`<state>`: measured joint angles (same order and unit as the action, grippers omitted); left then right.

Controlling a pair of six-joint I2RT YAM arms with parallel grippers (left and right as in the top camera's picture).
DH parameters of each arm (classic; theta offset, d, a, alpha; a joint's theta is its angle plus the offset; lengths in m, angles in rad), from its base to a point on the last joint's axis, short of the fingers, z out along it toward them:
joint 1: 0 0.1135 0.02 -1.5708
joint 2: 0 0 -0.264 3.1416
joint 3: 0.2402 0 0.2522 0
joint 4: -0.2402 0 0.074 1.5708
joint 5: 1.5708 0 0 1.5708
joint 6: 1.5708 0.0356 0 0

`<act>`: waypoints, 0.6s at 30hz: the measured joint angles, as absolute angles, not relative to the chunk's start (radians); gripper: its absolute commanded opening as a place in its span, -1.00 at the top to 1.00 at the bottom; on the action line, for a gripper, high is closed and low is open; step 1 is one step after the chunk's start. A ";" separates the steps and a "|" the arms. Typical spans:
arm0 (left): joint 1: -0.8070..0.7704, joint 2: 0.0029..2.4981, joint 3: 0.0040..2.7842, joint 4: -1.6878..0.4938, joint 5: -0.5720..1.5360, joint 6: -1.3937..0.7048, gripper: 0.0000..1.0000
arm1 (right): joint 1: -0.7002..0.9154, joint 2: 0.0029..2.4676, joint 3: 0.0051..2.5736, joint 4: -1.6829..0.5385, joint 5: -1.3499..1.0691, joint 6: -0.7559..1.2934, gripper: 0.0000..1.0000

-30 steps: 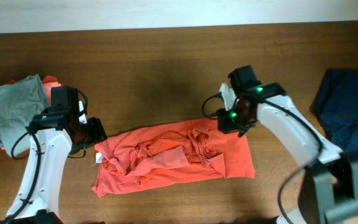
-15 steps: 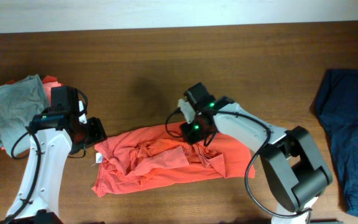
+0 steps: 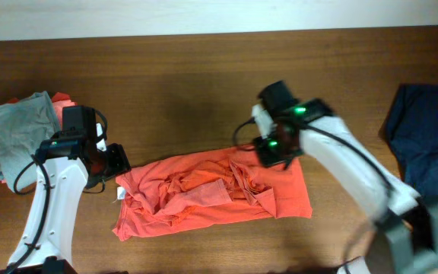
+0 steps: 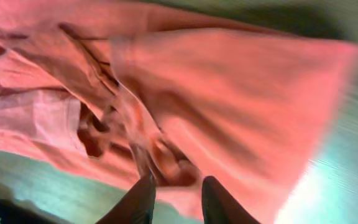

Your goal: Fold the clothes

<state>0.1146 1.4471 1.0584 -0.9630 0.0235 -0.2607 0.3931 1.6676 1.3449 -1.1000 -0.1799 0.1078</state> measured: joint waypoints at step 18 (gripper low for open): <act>0.115 1.447 1.058 -0.964 0.024 -0.260 -0.28 | 0.334 1.589 0.992 -0.921 -0.194 0.162 0.38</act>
